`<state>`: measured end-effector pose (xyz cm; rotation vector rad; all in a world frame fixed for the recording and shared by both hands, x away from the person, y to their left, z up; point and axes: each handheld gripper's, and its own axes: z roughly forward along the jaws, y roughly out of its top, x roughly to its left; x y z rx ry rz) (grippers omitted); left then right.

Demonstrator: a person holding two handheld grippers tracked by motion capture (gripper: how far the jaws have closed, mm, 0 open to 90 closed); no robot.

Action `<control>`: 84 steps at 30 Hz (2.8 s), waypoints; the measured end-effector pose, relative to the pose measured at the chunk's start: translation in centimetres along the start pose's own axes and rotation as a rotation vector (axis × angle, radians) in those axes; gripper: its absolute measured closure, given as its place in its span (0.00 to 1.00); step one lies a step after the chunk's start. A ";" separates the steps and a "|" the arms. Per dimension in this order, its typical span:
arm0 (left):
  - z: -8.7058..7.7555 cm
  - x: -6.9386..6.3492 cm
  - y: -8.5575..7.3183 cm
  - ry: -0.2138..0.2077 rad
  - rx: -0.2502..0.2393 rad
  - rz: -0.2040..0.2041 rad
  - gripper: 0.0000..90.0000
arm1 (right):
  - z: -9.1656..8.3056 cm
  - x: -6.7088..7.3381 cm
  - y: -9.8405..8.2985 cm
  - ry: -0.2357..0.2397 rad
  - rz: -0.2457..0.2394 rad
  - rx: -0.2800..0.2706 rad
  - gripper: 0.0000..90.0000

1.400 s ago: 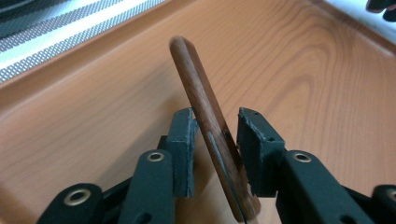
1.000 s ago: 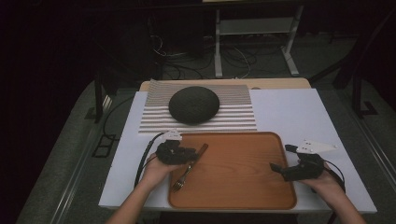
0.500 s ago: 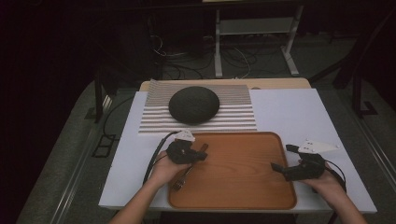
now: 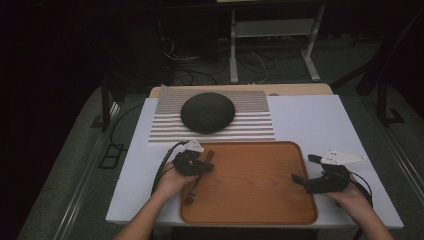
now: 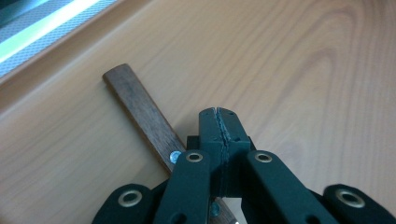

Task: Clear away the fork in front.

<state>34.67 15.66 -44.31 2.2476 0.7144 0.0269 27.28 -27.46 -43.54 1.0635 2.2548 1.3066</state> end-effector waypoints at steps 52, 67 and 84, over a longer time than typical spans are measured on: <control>-7.1 -0.2 -2.7 0.099 -0.256 -0.013 0.12 | -0.2 0.2 0.0 0.015 0.000 -0.006 0.05; -7.6 0.0 -4.5 0.119 -0.246 -0.009 0.00 | -0.4 0.0 -0.1 0.008 0.004 -0.007 0.05; -7.8 -0.1 -4.3 0.125 -0.259 0.001 0.00 | -0.5 0.0 -0.1 0.008 0.002 -0.012 0.05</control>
